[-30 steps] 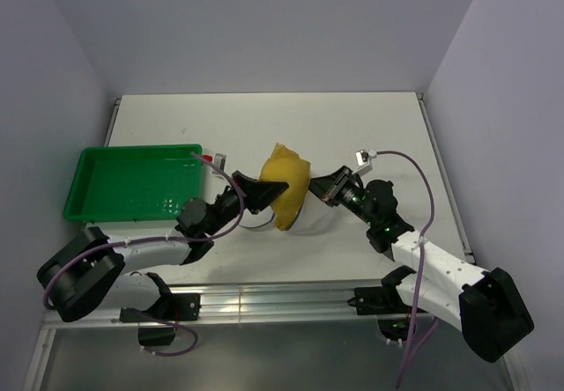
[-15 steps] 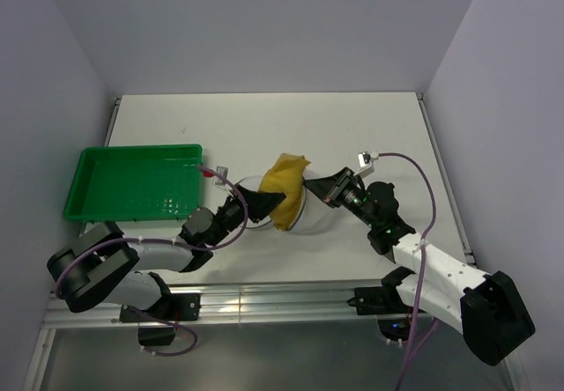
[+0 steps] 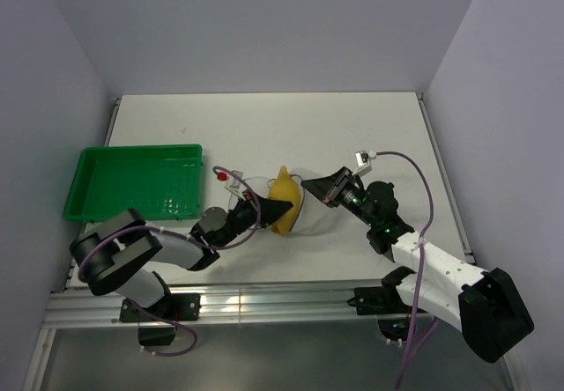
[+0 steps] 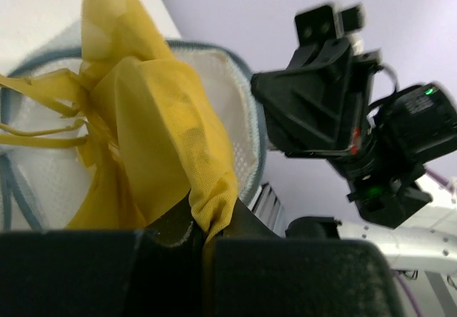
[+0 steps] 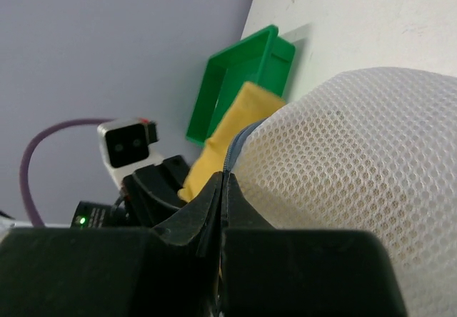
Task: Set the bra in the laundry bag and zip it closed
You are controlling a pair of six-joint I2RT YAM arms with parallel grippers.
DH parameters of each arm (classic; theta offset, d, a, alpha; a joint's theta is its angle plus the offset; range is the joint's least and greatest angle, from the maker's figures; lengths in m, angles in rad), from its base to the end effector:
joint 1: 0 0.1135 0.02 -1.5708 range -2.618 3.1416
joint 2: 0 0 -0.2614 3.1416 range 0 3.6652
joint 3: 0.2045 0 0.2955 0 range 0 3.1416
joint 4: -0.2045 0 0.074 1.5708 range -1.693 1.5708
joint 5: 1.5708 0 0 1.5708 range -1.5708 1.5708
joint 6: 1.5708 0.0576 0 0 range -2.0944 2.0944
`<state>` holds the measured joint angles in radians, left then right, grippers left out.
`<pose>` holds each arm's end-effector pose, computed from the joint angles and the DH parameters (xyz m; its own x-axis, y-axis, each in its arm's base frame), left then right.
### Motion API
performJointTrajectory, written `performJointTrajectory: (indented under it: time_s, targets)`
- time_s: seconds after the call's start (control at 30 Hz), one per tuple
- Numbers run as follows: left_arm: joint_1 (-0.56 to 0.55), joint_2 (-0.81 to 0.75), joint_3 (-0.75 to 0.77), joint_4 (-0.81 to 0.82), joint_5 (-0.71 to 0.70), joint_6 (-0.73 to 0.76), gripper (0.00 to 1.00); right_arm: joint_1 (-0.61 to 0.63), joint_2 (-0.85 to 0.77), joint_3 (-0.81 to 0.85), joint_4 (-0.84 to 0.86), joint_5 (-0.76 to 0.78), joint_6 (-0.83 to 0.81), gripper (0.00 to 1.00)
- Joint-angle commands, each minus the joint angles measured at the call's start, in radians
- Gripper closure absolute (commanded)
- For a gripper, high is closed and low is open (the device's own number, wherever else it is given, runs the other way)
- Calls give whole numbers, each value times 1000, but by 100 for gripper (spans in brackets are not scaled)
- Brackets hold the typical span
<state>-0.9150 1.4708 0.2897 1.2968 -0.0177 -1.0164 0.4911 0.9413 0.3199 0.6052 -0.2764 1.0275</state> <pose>0.1777 -0.2293 0.1439 -0.6276 -0.5784 -0.5212 0.4714 0.2505 -0.8456 0.2269 0.1392 0.2030 -0.6017 0.6121 -0.5131 -0.3467 0.3786 0.8582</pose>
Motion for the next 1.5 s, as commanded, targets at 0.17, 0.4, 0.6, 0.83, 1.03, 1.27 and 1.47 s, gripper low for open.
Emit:
performJointTrajectory:
  time_s: [0.17, 0.4, 0.6, 0.83, 1.03, 1.27, 1.47]
  targets:
    - [-12, 227, 156, 294, 231, -60, 100, 4, 39, 77, 56, -168, -76, 100]
    - [-21, 232, 252, 187, 311, 1, 100, 6, 76, 108, 33, -303, -115, 100]
    - [-41, 159, 253, 110, 289, 88, 100, 4, 51, 93, -39, -239, -161, 100]
    - [-50, 141, 310, -173, 193, 189, 73, 1, 30, 58, -15, -199, -124, 100]
    - [-85, 46, 281, -353, 32, 302, 31, -25, 60, 53, 14, -176, -98, 100]
    - [-101, -96, 322, -634, -44, 378, 14, -40, 83, 51, 51, -188, -78, 100]
    - [-102, -203, 338, -809, -60, 417, 10, -54, 83, 35, 53, -198, -84, 100]
